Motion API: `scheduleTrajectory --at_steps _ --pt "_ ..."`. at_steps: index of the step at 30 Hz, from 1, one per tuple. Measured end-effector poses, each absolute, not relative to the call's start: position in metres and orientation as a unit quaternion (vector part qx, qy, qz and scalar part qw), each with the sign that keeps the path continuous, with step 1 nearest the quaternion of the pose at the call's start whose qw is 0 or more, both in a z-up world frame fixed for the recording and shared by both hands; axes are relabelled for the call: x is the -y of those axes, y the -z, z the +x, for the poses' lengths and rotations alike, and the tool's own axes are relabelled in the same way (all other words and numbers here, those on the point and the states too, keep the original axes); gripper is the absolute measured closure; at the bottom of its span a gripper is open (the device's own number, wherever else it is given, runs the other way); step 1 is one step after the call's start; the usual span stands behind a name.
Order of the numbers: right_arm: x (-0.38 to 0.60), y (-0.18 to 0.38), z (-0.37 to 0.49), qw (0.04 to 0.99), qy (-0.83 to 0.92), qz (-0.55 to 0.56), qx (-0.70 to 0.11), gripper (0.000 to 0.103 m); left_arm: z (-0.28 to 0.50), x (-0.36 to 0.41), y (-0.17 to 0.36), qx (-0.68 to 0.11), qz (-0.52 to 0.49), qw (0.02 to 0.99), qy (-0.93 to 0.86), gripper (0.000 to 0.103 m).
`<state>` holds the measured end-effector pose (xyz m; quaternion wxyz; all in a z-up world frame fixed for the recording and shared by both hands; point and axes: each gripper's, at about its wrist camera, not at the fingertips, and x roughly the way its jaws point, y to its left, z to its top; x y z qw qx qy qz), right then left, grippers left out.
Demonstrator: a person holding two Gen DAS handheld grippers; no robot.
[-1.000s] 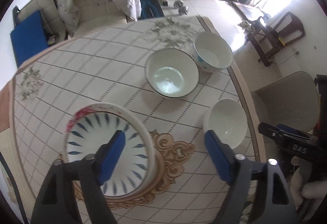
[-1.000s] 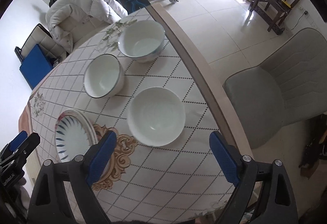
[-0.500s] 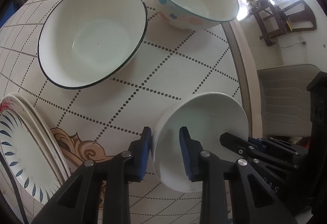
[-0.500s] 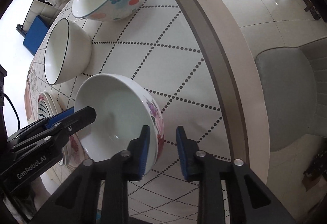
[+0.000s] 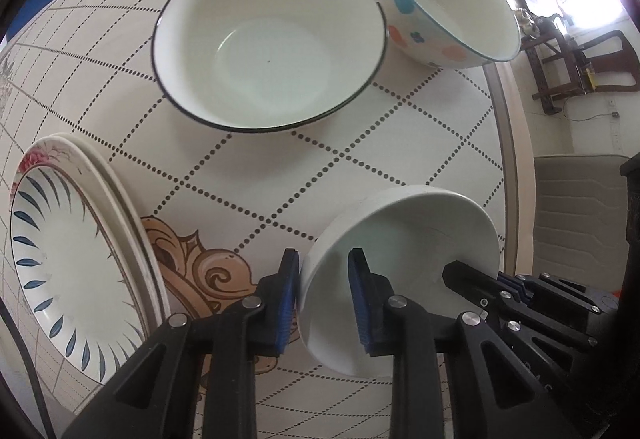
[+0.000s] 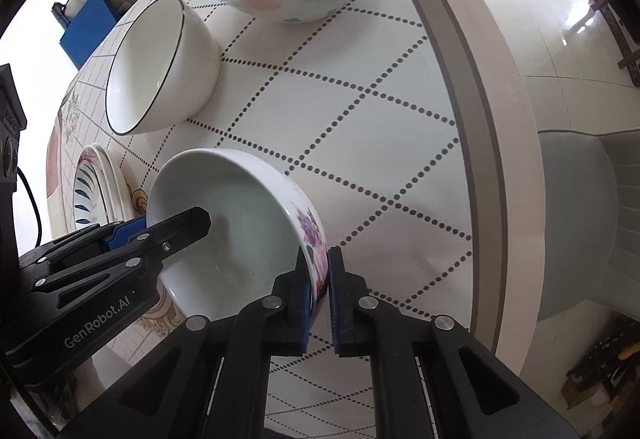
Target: Organize plates and bowls
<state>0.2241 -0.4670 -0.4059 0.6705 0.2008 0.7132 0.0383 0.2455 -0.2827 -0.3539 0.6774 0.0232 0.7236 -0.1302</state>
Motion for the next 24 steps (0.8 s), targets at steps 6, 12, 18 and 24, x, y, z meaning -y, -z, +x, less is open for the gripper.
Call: scheduleTrajectory --at_steps 6,12,18,24 --pt "0.446 0.405 0.237 0.67 -0.055 0.188 -0.716 0.094 0.25 0.255 0.352 -0.728 0.014 0.677 0.11 0.08" --pt "0.438 0.406 0.243 0.664 -0.06 0.185 -0.722 0.094 0.256 0.239 0.349 -0.734 0.002 0.671 0.106 0.08" --pt "0.453 0.403 0.244 0.651 -0.063 0.207 -0.727 0.093 0.259 0.217 0.324 -0.724 -0.044 0.68 0.108 0.079" --pt "0.473 0.371 0.25 0.671 -0.055 0.223 -0.705 0.065 0.277 0.185 0.28 -0.697 -0.062 0.706 0.108 0.069"
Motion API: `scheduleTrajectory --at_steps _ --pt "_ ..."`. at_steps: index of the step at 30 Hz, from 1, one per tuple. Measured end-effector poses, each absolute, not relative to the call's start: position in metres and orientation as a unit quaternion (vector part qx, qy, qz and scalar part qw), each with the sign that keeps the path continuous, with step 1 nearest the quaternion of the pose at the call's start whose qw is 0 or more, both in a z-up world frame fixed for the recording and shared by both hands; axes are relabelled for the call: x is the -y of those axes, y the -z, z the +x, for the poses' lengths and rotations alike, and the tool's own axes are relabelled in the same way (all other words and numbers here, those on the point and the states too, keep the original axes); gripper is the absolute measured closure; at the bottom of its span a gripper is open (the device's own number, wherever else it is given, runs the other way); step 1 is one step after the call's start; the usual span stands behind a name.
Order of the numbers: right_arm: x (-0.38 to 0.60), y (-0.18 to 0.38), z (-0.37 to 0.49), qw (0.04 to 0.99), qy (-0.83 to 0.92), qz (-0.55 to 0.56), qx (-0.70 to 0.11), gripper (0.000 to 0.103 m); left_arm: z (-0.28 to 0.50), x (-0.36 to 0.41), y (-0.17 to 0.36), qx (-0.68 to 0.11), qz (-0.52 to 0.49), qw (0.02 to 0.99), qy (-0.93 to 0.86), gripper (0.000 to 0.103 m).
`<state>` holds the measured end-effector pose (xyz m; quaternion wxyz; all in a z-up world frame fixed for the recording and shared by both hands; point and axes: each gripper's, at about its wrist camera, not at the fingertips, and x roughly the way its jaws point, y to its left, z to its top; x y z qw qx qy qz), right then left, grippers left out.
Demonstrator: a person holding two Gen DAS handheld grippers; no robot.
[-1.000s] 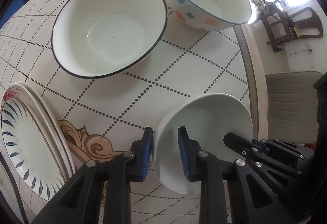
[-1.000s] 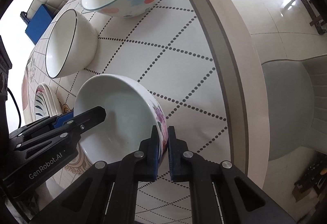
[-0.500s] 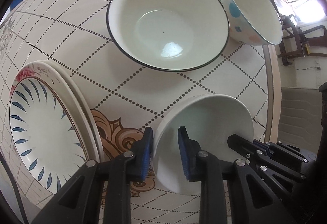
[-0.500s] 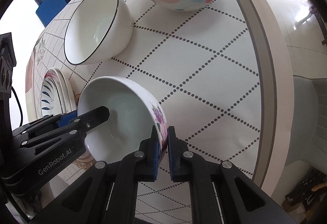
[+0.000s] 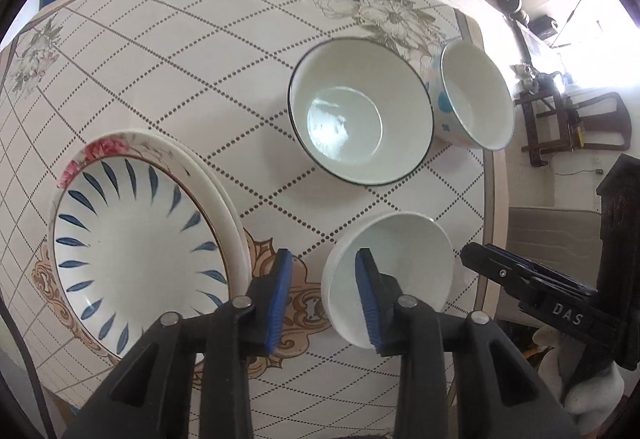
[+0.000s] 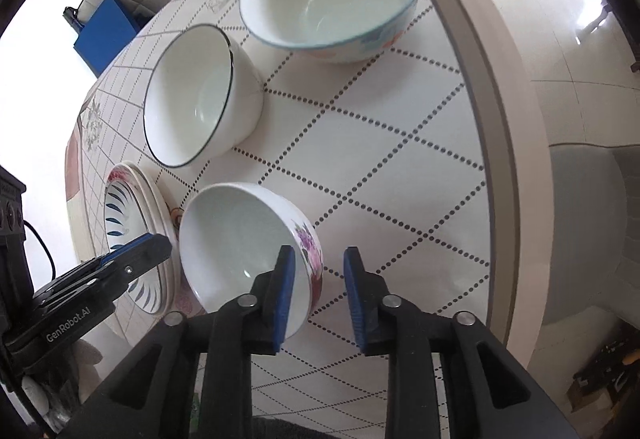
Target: Organize plates and bowls
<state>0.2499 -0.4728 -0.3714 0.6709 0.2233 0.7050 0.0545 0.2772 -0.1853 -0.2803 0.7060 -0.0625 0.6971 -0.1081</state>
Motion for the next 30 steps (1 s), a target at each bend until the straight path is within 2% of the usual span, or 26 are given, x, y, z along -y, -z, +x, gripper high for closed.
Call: scheduleTrajectory --at_steps 1,3,4,14,16,18,19,21,26,29,30 --pt "0.475 0.365 0.253 0.678 -0.054 0.228 -0.697 0.058 0.285 0.181 0.277 -0.693 -0.067 0.71 0.107 0.066" --pt "0.476 0.355 0.263 0.688 -0.065 0.248 -0.679 0.027 0.304 0.179 0.274 -0.687 -0.074 0.715 0.102 0.065" --pt "0.476 0.35 0.271 0.691 -0.071 0.255 -0.673 0.023 0.314 0.179 0.275 -0.686 -0.075 0.717 0.098 0.065" --pt "0.444 0.363 0.343 0.694 -0.072 0.258 -0.668 0.024 0.386 0.204 0.32 -0.717 -0.045 0.687 0.108 0.065" --pt "0.439 0.372 0.351 0.691 -0.066 0.253 -0.674 0.031 0.391 0.205 0.332 -0.729 -0.04 0.674 0.111 0.065" --pt "0.435 0.382 0.357 0.683 -0.058 0.252 -0.684 0.046 0.393 0.206 0.341 -0.737 -0.038 0.664 0.115 0.066" --pt "0.434 0.387 0.359 0.678 -0.056 0.253 -0.688 0.048 0.394 0.207 0.344 -0.74 -0.036 0.662 0.116 0.066" --pt "0.431 0.395 0.363 0.671 -0.054 0.254 -0.695 0.061 0.394 0.208 0.347 -0.74 -0.031 0.661 0.12 0.067" --pt "0.426 0.409 0.364 0.662 -0.046 0.239 -0.709 0.08 0.396 0.213 0.357 -0.746 -0.034 0.652 0.128 0.086" --pt "0.423 0.412 0.363 0.665 -0.035 0.217 -0.714 0.091 0.392 0.221 0.358 -0.742 -0.011 0.658 0.129 0.087" --pt "0.422 0.412 0.363 0.666 -0.034 0.215 -0.713 0.091 0.392 0.224 0.359 -0.741 -0.005 0.66 0.127 0.087"
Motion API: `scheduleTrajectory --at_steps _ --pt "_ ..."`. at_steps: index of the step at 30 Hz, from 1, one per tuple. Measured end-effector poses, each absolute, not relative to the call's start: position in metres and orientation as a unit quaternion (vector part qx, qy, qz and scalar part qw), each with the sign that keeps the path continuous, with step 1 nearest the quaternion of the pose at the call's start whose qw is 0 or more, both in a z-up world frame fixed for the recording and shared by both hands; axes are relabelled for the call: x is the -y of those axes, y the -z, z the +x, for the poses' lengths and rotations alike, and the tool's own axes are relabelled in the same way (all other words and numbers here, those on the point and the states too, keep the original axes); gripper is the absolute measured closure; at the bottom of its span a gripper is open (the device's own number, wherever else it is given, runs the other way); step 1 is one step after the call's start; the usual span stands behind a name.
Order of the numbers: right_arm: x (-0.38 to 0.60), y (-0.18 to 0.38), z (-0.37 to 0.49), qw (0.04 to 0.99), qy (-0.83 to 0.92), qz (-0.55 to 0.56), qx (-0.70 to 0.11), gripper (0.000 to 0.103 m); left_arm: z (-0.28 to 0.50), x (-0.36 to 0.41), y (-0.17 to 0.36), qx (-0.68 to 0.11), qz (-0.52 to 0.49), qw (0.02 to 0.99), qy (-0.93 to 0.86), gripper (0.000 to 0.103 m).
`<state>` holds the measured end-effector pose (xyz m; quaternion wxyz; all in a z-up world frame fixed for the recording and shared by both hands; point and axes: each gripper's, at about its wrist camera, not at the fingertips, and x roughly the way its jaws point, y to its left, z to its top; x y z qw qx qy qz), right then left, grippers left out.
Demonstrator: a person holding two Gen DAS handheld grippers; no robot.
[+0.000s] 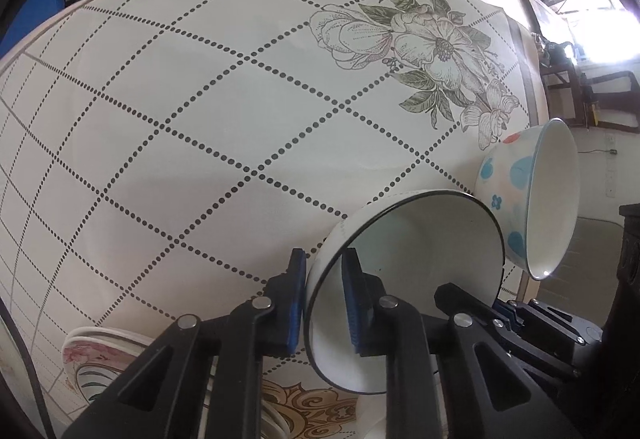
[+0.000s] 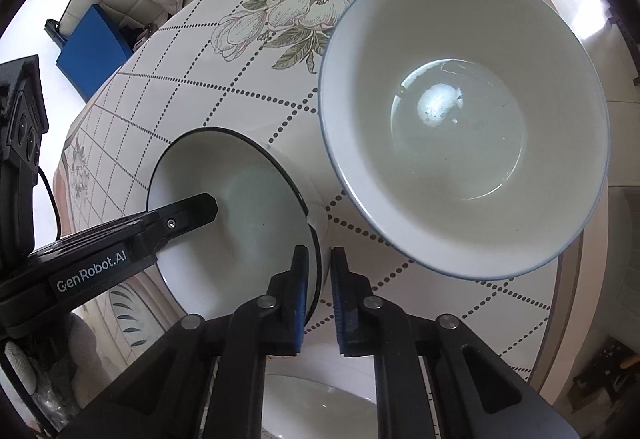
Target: Organize plates and bowls
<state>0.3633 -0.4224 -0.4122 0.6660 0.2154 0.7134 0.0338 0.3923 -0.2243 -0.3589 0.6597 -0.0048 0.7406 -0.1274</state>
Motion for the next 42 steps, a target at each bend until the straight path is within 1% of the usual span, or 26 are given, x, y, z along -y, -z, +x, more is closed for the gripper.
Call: scheduleTrajectory --at_steps 6,15,22,29,36,42 --pt "0.417 0.409 0.366 0.674 -0.025 0.198 -0.711 0.093 0.391 0.235 0.352 -0.737 0.002 0.665 0.122 0.087" --pt "0.426 0.391 0.366 0.676 -0.028 0.211 -0.705 0.094 0.381 0.252 0.33 -0.729 0.006 0.672 0.128 0.087" --pt "0.431 0.358 0.356 0.69 -0.033 0.208 -0.692 0.094 0.366 0.263 0.29 -0.705 0.009 0.695 0.137 0.087" --pt "0.441 0.319 0.327 0.704 -0.034 0.216 -0.675 0.094 0.345 0.267 0.261 -0.692 0.022 0.705 0.155 0.087" --pt "0.451 0.294 0.284 0.709 -0.026 0.221 -0.669 0.094 0.309 0.277 0.255 -0.691 0.041 0.701 0.174 0.087" --pt "0.456 0.3 0.249 0.699 -0.023 0.224 -0.678 0.094 0.279 0.279 0.273 -0.709 0.049 0.679 0.182 0.087"
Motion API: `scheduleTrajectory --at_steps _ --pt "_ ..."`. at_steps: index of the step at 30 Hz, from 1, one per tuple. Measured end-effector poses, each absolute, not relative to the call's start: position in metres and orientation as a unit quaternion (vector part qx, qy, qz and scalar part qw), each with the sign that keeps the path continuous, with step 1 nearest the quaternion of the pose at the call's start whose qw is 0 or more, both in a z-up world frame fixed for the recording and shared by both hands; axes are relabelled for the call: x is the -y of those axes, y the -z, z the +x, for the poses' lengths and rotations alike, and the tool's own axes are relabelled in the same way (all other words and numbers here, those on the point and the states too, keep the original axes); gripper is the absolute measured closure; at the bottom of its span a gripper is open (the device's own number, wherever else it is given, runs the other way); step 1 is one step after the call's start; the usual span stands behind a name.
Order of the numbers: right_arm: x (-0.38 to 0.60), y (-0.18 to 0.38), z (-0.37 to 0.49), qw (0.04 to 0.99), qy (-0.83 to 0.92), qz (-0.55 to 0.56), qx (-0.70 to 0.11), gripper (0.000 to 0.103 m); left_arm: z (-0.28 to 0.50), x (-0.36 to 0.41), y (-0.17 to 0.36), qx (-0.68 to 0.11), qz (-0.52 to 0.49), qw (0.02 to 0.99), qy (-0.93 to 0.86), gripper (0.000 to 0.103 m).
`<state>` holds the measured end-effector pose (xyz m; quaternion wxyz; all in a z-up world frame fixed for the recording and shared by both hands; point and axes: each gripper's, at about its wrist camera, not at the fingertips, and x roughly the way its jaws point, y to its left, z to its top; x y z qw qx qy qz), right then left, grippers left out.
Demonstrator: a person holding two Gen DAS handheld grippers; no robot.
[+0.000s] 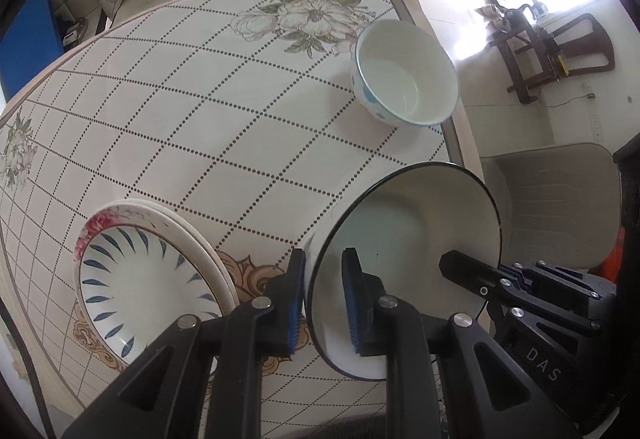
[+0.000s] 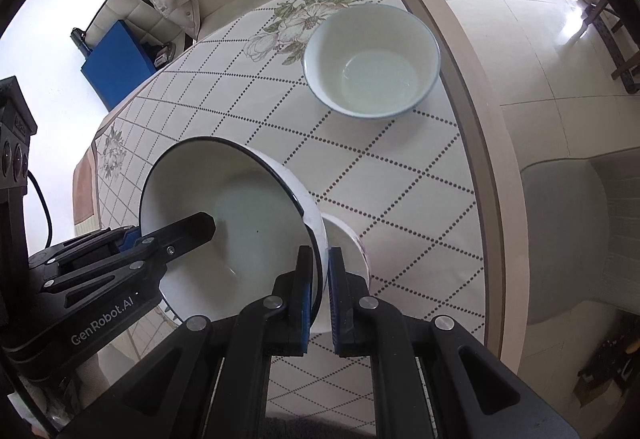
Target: Organize plates and bowls
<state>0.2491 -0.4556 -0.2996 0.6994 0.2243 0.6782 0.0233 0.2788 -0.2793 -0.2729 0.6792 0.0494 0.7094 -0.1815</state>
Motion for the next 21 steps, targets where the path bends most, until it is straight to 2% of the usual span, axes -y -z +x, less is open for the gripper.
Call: scheduleTrajectory --at_steps 11,21 --pt "0.444 0.353 0.224 0.666 -0.018 0.221 -0.712 0.094 0.26 0.277 0.318 -0.741 0.067 0.649 0.156 0.087" --pt "0.438 0.373 0.223 0.655 -0.011 0.197 -0.729 0.094 0.26 0.291 0.334 -0.755 0.098 0.634 0.136 0.087"
